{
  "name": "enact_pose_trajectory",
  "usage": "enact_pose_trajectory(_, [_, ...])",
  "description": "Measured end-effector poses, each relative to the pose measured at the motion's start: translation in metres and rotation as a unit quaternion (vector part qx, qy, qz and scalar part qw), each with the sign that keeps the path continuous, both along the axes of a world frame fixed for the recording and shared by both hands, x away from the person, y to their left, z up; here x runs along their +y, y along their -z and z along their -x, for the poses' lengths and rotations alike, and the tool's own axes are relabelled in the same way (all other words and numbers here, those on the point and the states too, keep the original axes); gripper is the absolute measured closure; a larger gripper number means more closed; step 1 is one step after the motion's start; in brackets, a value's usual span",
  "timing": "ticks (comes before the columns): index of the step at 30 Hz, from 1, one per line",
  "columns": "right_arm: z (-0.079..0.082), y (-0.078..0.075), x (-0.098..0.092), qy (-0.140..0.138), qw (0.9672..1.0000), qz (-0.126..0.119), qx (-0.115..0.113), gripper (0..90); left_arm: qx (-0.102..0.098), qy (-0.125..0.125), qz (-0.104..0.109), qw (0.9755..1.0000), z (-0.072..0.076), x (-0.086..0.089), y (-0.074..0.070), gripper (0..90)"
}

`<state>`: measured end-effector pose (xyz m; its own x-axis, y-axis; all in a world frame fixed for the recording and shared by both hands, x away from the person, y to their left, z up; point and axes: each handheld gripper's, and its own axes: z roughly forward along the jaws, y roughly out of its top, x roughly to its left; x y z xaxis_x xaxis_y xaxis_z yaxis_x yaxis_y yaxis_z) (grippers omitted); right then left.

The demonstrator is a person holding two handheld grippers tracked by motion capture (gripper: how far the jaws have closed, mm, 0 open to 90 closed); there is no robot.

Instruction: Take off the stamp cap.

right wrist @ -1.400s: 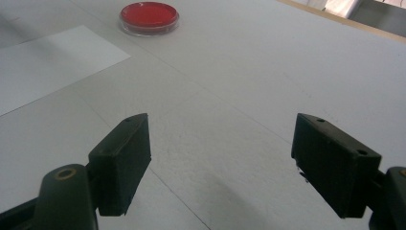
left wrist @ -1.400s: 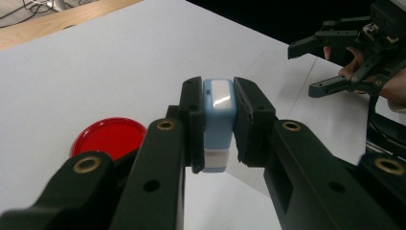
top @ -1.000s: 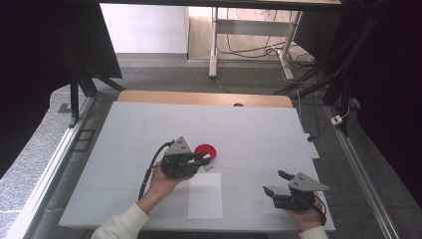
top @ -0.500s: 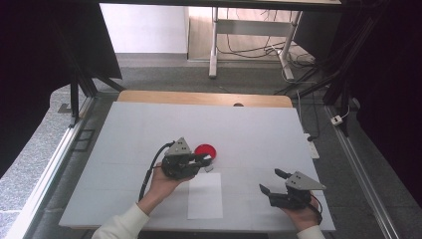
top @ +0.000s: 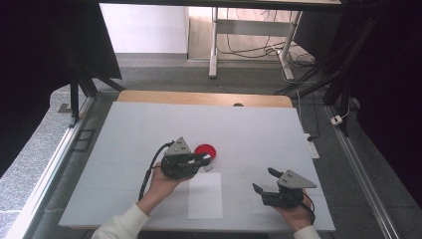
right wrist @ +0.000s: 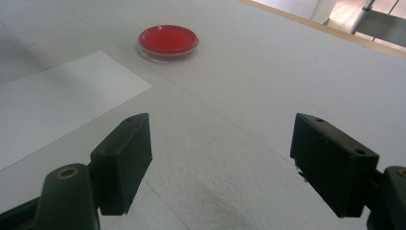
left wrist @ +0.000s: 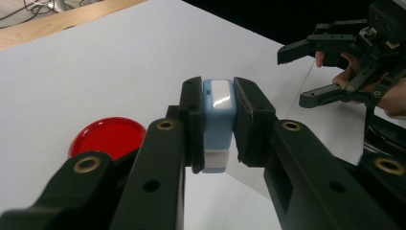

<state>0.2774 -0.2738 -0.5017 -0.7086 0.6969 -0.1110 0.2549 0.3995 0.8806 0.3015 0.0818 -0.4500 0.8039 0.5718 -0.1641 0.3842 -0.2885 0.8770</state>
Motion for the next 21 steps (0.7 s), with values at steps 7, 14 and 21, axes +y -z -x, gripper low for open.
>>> enact_pose_trajectory(7, [0.001,-0.001,0.008,0.001,0.9999,-0.007,-0.008,22.0,0.002,0.001,0.001,1.0000,0.000,0.000,0.000,74.6])
enact_pose_trajectory(14, [0.002,0.000,0.021,-0.008,0.9998,0.004,-0.015,22.5,0.005,0.004,-0.001,1.0000,-0.001,-0.001,0.002,74.5])
enact_pose_trajectory(21, [0.001,0.001,0.028,-0.010,0.9997,0.006,-0.019,22.9,0.007,0.005,-0.001,1.0000,-0.001,-0.003,0.003,74.5])
